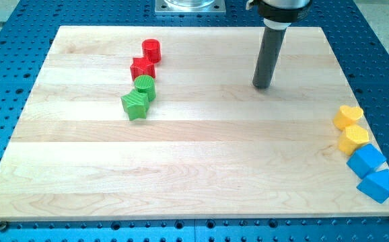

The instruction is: Move your arm towards the yellow heart

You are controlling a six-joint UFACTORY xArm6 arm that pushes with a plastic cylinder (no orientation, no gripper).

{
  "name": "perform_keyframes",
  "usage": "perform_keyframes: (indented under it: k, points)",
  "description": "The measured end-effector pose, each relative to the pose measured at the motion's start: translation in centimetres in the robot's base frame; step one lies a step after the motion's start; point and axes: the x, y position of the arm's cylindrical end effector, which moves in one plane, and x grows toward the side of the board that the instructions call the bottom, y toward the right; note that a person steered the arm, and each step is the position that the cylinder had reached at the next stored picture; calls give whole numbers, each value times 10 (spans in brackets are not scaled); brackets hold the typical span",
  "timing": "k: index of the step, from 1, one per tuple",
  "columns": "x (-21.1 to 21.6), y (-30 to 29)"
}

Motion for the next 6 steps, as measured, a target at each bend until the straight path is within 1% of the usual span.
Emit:
perform_keyframes:
  k: [1,2,3,4,5,6]
  points:
    - [0,0]
    - [1,-14]
    - [8,5]
    - [-8,63]
    - [26,140]
    - [44,189]
